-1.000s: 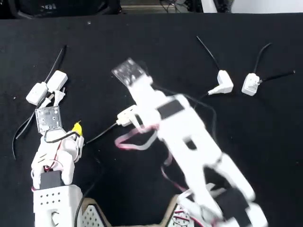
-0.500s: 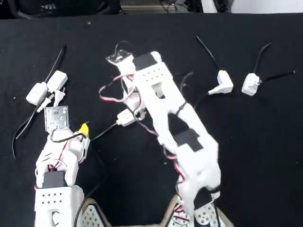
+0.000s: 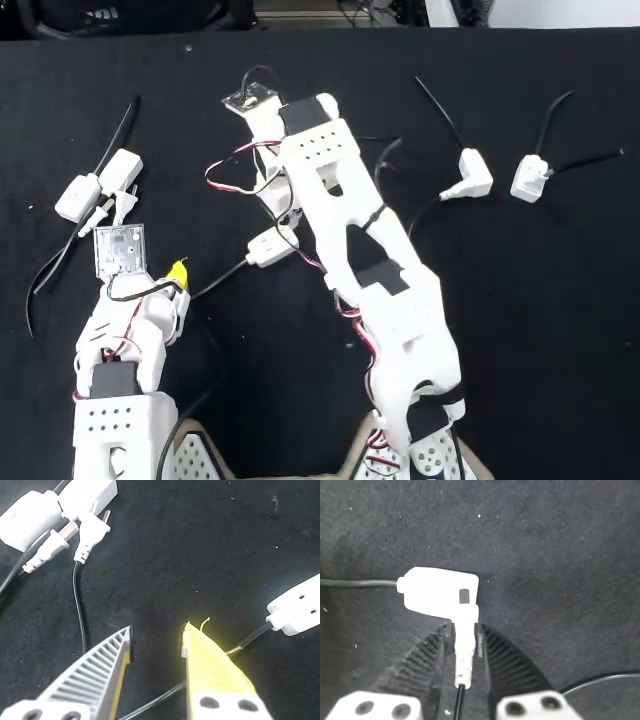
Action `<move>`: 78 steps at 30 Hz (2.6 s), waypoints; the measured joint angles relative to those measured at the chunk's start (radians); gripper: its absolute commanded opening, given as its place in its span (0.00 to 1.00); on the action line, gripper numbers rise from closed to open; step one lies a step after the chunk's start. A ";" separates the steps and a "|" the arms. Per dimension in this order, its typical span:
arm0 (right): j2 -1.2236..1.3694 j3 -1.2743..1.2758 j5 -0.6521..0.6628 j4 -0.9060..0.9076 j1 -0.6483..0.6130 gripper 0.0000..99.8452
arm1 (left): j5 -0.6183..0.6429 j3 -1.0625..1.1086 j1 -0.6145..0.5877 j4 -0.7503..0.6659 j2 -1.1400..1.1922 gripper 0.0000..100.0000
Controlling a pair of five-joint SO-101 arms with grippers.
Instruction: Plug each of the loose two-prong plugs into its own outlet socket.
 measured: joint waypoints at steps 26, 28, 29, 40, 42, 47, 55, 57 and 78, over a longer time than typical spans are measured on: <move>0.138 -0.077 0.002 0.003 0.002 0.01 | 0.000 0.000 0.000 0.000 0.000 0.17; 0.144 -0.087 0.002 0.003 0.002 0.01 | 0.000 0.000 0.000 0.000 0.000 0.17; 0.144 -0.087 0.002 0.003 0.002 0.01 | 0.000 0.000 0.000 0.000 0.000 0.17; 0.115 -0.061 0.002 0.005 0.002 0.01 | 0.000 0.000 0.000 0.000 0.000 0.17; 0.083 -0.029 0.000 0.005 -0.002 0.01 | 0.000 0.000 0.000 0.000 0.000 0.17; 0.018 0.078 0.000 0.005 -0.038 0.01 | 0.000 0.000 0.000 0.000 0.000 0.17; 0.041 0.046 0.000 0.005 -0.041 0.01 | 0.000 0.000 0.000 0.000 0.000 0.17; 0.063 0.003 0.000 0.005 -0.034 0.01 | 0.000 0.000 0.000 0.000 0.000 0.17; 0.028 0.084 -0.002 0.005 -0.017 0.01 | 0.000 0.000 0.000 0.000 0.000 0.17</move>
